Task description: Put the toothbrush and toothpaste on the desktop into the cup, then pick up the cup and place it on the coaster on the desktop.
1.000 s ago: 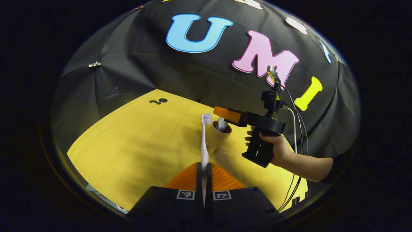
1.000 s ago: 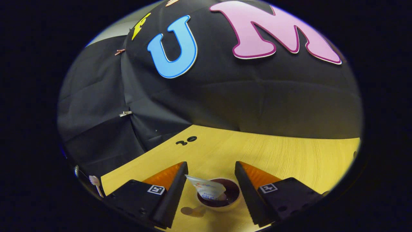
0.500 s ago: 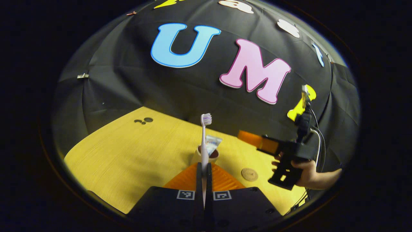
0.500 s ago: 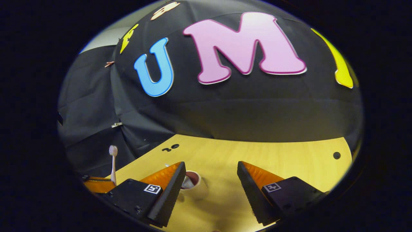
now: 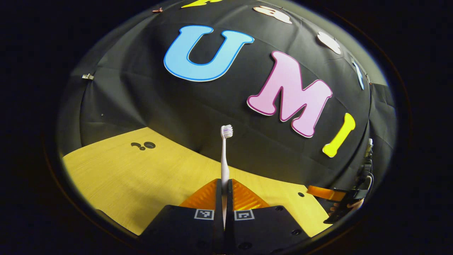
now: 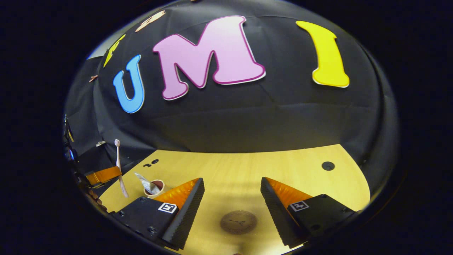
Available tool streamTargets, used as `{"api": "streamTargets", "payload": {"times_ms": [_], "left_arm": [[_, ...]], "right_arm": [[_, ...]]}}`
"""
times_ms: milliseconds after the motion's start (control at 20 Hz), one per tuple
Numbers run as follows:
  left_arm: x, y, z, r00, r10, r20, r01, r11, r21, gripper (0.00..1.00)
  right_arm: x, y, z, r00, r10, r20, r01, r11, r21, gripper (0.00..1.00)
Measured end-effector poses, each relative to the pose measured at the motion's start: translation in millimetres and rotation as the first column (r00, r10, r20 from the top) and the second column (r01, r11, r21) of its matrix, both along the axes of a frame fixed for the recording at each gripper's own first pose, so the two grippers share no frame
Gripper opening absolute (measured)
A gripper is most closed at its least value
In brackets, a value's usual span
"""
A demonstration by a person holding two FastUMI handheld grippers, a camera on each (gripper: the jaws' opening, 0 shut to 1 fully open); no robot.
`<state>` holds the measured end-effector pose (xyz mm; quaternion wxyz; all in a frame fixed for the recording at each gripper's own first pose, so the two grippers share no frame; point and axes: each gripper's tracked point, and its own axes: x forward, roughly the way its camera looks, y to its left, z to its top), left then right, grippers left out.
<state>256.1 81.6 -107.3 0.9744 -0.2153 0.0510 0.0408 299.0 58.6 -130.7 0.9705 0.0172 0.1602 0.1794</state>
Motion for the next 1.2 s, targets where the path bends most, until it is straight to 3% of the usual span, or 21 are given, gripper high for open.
{"api": "streamTargets", "payload": {"times_ms": [100,150,300,600,1200], "left_arm": [[15.6,9.2,-0.9,0.999,0.016,0.029,-0.016,1.0,-0.005,0.11],[23.9,12.4,-1.4,0.999,0.02,0.043,-0.02,1.0,0.006,0.06],[43.8,18.7,-8.8,0.998,0.019,0.06,-0.022,0.998,0.054,0.06],[63.3,8.6,-19.1,0.995,-0.002,0.102,-0.004,0.998,0.059,0.06],[65.3,-14.8,-21.5,0.989,-0.067,0.132,0.062,0.997,0.037,0.06]], "right_arm": [[0.0,-19.8,-0.5,1.0,-0.029,0.007,0.029,1.0,-0.009,0.98],[-0.2,-27.7,0.0,0.999,-0.041,0.01,0.041,0.999,-0.013,0.98],[-1.8,-42.9,-3.2,0.998,-0.069,0.007,0.069,0.997,-0.021,0.98],[-10.4,-60.3,-15.2,0.995,-0.096,-0.014,0.096,0.995,-0.033,0.98],[-21.2,-44.0,-33.8,0.996,-0.067,-0.06,0.065,0.997,-0.033,0.98]]}}
